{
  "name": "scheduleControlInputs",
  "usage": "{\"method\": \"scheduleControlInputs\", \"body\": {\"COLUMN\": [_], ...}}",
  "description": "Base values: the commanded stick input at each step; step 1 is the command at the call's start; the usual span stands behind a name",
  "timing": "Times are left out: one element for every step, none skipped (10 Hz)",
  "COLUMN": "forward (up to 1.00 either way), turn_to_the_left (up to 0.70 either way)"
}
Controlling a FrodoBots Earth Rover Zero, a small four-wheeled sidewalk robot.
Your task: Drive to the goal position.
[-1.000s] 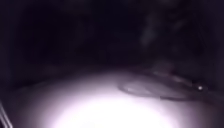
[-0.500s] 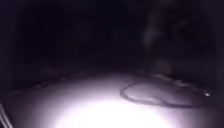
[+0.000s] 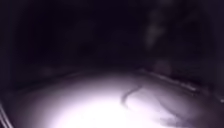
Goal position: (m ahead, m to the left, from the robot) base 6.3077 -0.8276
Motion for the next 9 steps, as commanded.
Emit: {"method": "scheduleControlInputs", "body": {"forward": [1.0,1.0,1.0,1.0,1.0,1.0,1.0,1.0,1.0], "turn_to_the_left": [-0.27,-0.27,-0.14,0.0,0.0,0.0,0.0,0.0,0.0]}}
